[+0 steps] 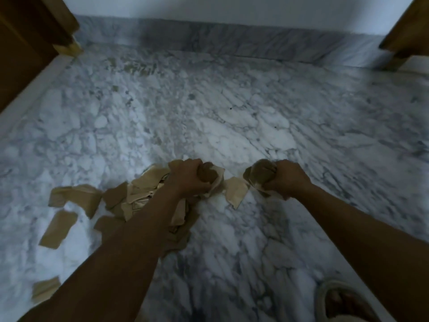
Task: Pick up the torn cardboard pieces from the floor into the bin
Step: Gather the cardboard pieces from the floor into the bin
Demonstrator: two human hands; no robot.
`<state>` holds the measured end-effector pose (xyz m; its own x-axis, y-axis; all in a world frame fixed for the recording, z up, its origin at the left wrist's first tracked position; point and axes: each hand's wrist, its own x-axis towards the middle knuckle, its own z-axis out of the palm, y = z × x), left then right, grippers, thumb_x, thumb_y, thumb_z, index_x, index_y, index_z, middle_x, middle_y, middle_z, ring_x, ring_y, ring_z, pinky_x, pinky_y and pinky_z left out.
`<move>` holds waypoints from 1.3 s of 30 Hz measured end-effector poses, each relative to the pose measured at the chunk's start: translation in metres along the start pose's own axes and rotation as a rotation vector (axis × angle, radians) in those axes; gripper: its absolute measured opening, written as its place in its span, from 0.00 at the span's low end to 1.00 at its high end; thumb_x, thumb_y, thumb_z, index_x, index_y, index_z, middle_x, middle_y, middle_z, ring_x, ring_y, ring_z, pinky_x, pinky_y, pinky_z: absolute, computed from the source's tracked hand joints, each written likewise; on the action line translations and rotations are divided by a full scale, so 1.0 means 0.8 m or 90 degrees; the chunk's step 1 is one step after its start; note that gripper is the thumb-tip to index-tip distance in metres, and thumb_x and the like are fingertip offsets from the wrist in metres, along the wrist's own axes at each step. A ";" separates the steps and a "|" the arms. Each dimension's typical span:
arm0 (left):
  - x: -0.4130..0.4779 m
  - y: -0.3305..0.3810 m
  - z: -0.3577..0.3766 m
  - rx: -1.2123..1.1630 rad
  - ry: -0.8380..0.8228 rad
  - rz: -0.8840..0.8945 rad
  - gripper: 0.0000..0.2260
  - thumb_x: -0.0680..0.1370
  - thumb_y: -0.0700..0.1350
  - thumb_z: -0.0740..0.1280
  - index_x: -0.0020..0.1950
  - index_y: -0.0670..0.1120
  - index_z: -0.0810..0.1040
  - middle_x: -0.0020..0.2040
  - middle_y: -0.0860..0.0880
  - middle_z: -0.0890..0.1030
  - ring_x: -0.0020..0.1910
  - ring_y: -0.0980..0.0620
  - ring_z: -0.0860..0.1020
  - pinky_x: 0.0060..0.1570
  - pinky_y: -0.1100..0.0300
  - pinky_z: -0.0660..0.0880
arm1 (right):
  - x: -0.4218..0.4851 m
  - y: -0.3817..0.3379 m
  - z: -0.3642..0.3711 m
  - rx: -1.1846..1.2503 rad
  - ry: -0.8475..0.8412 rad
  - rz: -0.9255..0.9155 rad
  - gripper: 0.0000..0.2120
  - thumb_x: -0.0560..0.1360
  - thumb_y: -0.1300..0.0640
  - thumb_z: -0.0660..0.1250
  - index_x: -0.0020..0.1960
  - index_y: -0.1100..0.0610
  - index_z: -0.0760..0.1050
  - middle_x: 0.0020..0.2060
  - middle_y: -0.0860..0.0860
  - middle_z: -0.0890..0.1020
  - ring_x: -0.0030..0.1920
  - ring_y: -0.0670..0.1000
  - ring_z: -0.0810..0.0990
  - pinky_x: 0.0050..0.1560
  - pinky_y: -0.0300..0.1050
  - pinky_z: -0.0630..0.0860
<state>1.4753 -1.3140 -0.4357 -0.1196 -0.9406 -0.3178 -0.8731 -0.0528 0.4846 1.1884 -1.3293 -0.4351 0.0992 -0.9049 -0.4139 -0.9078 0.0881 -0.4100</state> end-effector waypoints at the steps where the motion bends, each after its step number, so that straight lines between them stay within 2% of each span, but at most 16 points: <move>1: -0.005 0.003 -0.007 -0.048 0.039 -0.018 0.16 0.62 0.55 0.74 0.39 0.51 0.70 0.37 0.52 0.73 0.39 0.49 0.76 0.34 0.56 0.69 | -0.002 -0.007 -0.013 0.015 -0.008 -0.014 0.11 0.67 0.49 0.77 0.37 0.50 0.75 0.31 0.46 0.77 0.33 0.47 0.77 0.30 0.39 0.68; 5: -0.029 -0.002 -0.032 -0.185 0.168 -0.094 0.17 0.64 0.50 0.76 0.46 0.49 0.73 0.40 0.49 0.80 0.39 0.52 0.79 0.35 0.53 0.78 | 0.008 -0.049 -0.023 -0.019 -0.109 -0.087 0.14 0.64 0.48 0.80 0.45 0.51 0.81 0.40 0.49 0.81 0.42 0.50 0.80 0.42 0.41 0.73; 7: -0.048 -0.014 -0.037 -0.230 0.204 -0.105 0.21 0.66 0.47 0.77 0.52 0.50 0.70 0.40 0.49 0.80 0.37 0.52 0.80 0.32 0.52 0.78 | 0.019 -0.070 0.004 -0.068 -0.165 -0.106 0.15 0.61 0.46 0.81 0.42 0.51 0.81 0.41 0.51 0.81 0.44 0.53 0.80 0.44 0.43 0.74; 9: -0.069 -0.031 -0.032 -0.196 0.253 -0.096 0.22 0.67 0.45 0.78 0.56 0.48 0.72 0.43 0.51 0.80 0.39 0.55 0.80 0.35 0.56 0.76 | 0.024 -0.085 0.037 -0.103 -0.183 -0.108 0.20 0.57 0.37 0.76 0.37 0.50 0.74 0.41 0.51 0.74 0.46 0.57 0.78 0.45 0.46 0.76; 11: -0.089 -0.055 -0.015 -0.134 0.289 -0.072 0.17 0.69 0.44 0.77 0.55 0.44 0.78 0.46 0.49 0.81 0.44 0.50 0.80 0.43 0.58 0.74 | 0.029 -0.092 0.062 -0.132 -0.182 -0.129 0.25 0.54 0.31 0.65 0.41 0.48 0.70 0.47 0.53 0.72 0.49 0.60 0.76 0.51 0.51 0.77; 13: -0.108 -0.073 0.007 -0.083 0.249 -0.061 0.11 0.71 0.43 0.74 0.52 0.42 0.81 0.46 0.45 0.82 0.48 0.44 0.81 0.45 0.57 0.73 | 0.035 -0.097 0.068 -0.130 -0.189 -0.135 0.25 0.57 0.34 0.64 0.46 0.49 0.69 0.52 0.57 0.77 0.50 0.60 0.78 0.50 0.51 0.76; 15: -0.122 -0.083 0.025 -0.071 0.212 -0.077 0.14 0.71 0.45 0.73 0.55 0.43 0.81 0.48 0.44 0.83 0.50 0.42 0.81 0.47 0.55 0.76 | 0.043 -0.095 0.063 -0.121 -0.205 -0.127 0.27 0.62 0.41 0.73 0.54 0.52 0.68 0.51 0.56 0.77 0.51 0.59 0.77 0.46 0.50 0.73; 18: -0.131 -0.077 0.023 -0.129 0.266 -0.170 0.14 0.70 0.46 0.75 0.54 0.44 0.80 0.46 0.45 0.83 0.47 0.43 0.80 0.41 0.56 0.72 | 0.056 -0.095 0.051 -0.143 -0.247 -0.100 0.31 0.66 0.49 0.79 0.61 0.58 0.70 0.52 0.54 0.77 0.52 0.57 0.78 0.45 0.46 0.70; 20: -0.130 -0.077 0.009 -0.145 0.271 -0.222 0.14 0.69 0.48 0.77 0.48 0.45 0.78 0.40 0.45 0.80 0.42 0.43 0.79 0.38 0.56 0.69 | 0.063 -0.109 0.038 -0.180 -0.270 -0.104 0.29 0.67 0.48 0.79 0.60 0.59 0.73 0.52 0.55 0.78 0.49 0.55 0.77 0.44 0.44 0.70; 24: -0.139 -0.093 -0.021 -0.169 0.302 -0.283 0.17 0.64 0.50 0.80 0.48 0.43 0.84 0.41 0.45 0.84 0.42 0.47 0.81 0.40 0.55 0.75 | 0.075 -0.171 0.031 -0.160 -0.236 -0.215 0.18 0.66 0.48 0.79 0.49 0.55 0.77 0.42 0.49 0.77 0.45 0.52 0.78 0.44 0.44 0.72; 27: -0.160 -0.100 -0.024 -0.228 0.270 -0.298 0.11 0.63 0.45 0.81 0.43 0.45 0.85 0.37 0.52 0.83 0.38 0.55 0.80 0.36 0.60 0.73 | 0.071 -0.200 0.059 -0.221 -0.238 -0.287 0.11 0.65 0.49 0.77 0.38 0.52 0.77 0.35 0.48 0.78 0.41 0.52 0.81 0.40 0.44 0.76; 29: -0.175 -0.106 -0.018 -0.290 0.256 -0.298 0.11 0.60 0.49 0.81 0.39 0.48 0.85 0.36 0.54 0.83 0.37 0.58 0.81 0.37 0.58 0.76 | 0.067 -0.199 0.080 -0.255 -0.236 -0.318 0.13 0.64 0.50 0.77 0.45 0.54 0.80 0.43 0.51 0.80 0.44 0.55 0.82 0.44 0.46 0.79; 31: -0.185 -0.113 -0.019 -0.305 0.253 -0.304 0.19 0.56 0.58 0.75 0.38 0.47 0.85 0.36 0.51 0.85 0.37 0.56 0.82 0.38 0.53 0.79 | 0.064 -0.190 0.092 -0.263 -0.225 -0.367 0.18 0.65 0.49 0.77 0.50 0.55 0.78 0.50 0.54 0.78 0.49 0.57 0.81 0.47 0.47 0.78; 34: -0.176 -0.116 -0.039 -0.310 0.180 -0.323 0.25 0.55 0.61 0.74 0.44 0.45 0.86 0.38 0.50 0.84 0.43 0.52 0.83 0.38 0.59 0.77 | 0.069 -0.176 0.090 -0.231 -0.249 -0.361 0.16 0.66 0.51 0.76 0.49 0.53 0.74 0.46 0.51 0.78 0.51 0.56 0.81 0.44 0.44 0.71; 36: -0.149 -0.116 -0.060 -0.283 0.090 -0.338 0.20 0.63 0.52 0.79 0.49 0.42 0.85 0.40 0.50 0.82 0.46 0.50 0.82 0.37 0.65 0.73 | 0.072 -0.165 0.082 -0.231 -0.277 -0.318 0.20 0.66 0.51 0.77 0.53 0.52 0.73 0.49 0.51 0.80 0.53 0.55 0.81 0.47 0.46 0.74; 39: -0.094 -0.117 -0.086 -0.200 0.015 -0.349 0.20 0.67 0.50 0.80 0.55 0.43 0.83 0.48 0.46 0.82 0.48 0.50 0.79 0.42 0.61 0.73 | 0.077 -0.149 0.068 -0.225 -0.317 -0.292 0.24 0.66 0.52 0.77 0.58 0.52 0.71 0.54 0.52 0.79 0.55 0.56 0.79 0.51 0.49 0.76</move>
<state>1.5988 -1.2615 -0.4013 0.3201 -0.7557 -0.5713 -0.6235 -0.6221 0.4736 1.3248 -1.3728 -0.4562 0.5936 -0.5167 -0.6169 -0.7995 -0.4661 -0.3789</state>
